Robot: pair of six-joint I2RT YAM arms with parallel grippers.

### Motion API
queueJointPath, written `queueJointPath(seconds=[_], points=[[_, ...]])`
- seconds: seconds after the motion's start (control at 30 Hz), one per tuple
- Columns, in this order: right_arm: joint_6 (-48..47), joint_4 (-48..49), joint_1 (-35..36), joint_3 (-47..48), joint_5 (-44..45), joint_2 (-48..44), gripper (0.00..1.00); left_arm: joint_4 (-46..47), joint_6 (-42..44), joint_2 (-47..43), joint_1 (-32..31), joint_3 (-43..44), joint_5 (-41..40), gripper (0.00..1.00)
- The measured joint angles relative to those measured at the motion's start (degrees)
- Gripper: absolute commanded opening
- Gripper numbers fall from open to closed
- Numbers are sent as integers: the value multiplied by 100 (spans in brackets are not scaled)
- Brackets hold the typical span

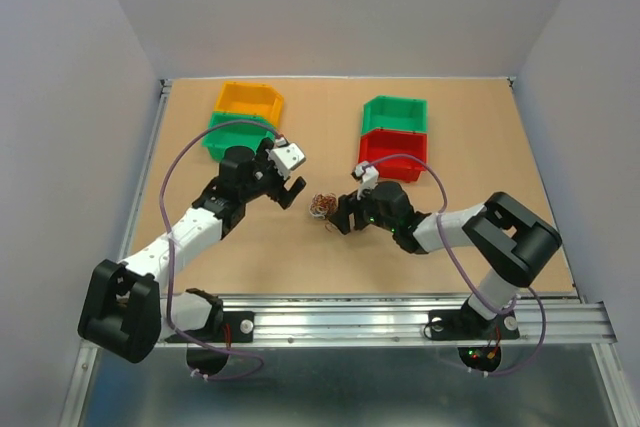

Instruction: Untangle the cables

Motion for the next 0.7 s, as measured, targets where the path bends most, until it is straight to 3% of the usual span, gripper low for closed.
queueJointPath(seconds=[0.07,0.1,0.17,0.2,0.23,0.43,0.7], points=[[-59,107,50,160,2,219,59,0,66,111,-22,-13,74,97],[-83,160,70,245,15,337,44,9,109,210,-37,-13,111,97],[-149,223,101,341,35,474,28,0,155,382,-48,-15,151,96],[-153,251,118,354,66,496,15,0,184,466,-57,-15,160,96],[-157,258,125,352,85,501,10,7,216,579,-68,-15,173,95],[-247,332,127,238,168,256,1,-17,323,876,-120,-15,339,97],[-229,444,127,157,33,-160,1,48,382,1091,-240,57,745,99]])
